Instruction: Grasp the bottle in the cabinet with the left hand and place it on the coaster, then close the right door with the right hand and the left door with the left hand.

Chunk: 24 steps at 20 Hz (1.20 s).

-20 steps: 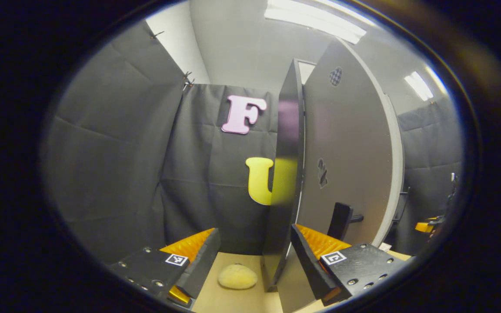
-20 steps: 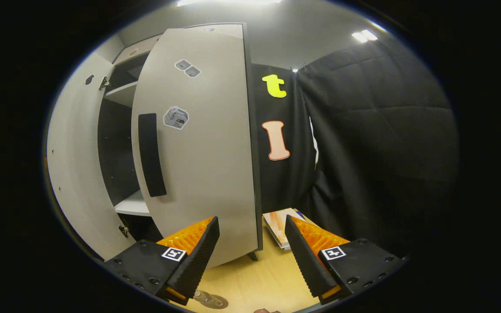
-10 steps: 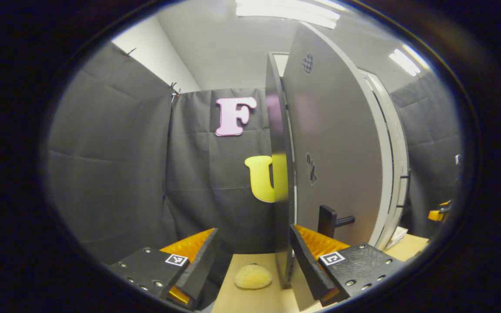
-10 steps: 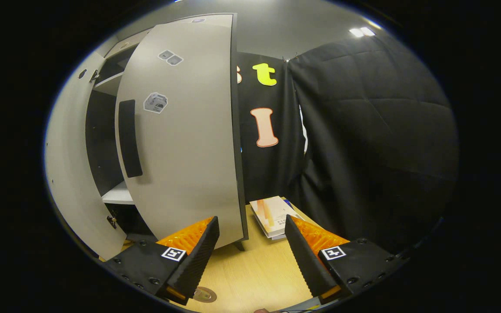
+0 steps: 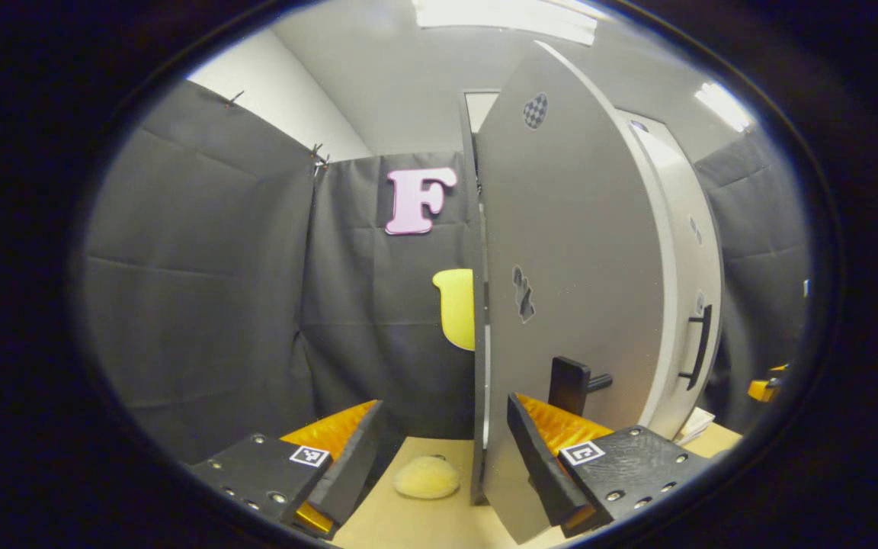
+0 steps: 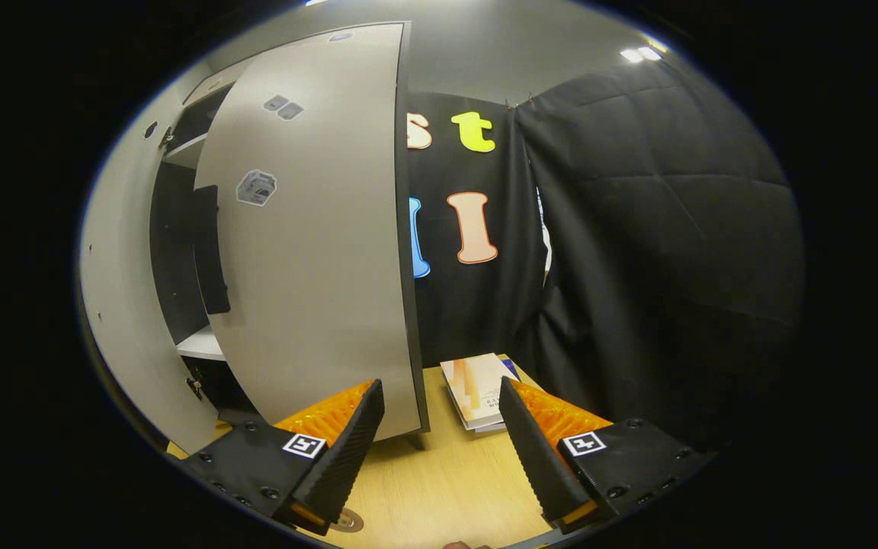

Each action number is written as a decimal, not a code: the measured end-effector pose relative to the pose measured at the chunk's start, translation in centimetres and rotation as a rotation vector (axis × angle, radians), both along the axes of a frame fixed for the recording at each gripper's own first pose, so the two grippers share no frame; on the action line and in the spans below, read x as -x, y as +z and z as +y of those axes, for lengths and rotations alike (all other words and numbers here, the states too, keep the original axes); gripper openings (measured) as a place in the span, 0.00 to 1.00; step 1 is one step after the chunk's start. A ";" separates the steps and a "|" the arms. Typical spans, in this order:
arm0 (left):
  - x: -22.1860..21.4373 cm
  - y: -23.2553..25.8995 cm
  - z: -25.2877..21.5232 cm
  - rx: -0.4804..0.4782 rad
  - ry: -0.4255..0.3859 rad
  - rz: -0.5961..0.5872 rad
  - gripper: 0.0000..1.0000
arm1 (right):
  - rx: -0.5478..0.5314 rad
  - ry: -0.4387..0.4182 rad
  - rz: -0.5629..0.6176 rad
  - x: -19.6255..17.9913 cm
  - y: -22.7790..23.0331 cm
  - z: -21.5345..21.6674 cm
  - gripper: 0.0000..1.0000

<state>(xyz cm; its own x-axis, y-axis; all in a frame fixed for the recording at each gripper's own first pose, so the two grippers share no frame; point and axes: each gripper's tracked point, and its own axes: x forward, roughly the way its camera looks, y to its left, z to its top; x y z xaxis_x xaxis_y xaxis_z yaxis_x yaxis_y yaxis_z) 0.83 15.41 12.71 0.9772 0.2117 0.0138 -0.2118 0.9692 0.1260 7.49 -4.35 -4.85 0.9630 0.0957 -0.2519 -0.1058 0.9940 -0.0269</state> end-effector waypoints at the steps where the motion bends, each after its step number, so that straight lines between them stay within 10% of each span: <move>1: -0.1 -0.1 -0.7 -0.001 0.012 0.000 0.99 | -0.001 0.008 0.005 -0.3 0.0 -0.3 0.97; 13: -5.1 -1.7 -11.9 0.042 -0.026 -0.039 1.00 | -0.018 0.092 -0.012 -3.1 1.1 -0.9 0.97; 24: -0.2 -1.4 -10.2 0.115 -0.099 -0.095 1.00 | -0.033 0.148 -0.127 -4.5 7.5 2.5 0.97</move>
<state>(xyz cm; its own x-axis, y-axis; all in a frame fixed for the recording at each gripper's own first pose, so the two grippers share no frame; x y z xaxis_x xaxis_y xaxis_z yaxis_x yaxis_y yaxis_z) 0.99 5.18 11.32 0.9888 0.1198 0.0885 -0.1201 0.9928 -0.0028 11.94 -1.86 2.65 0.9616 0.2449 -0.1235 -0.2489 0.9684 -0.0176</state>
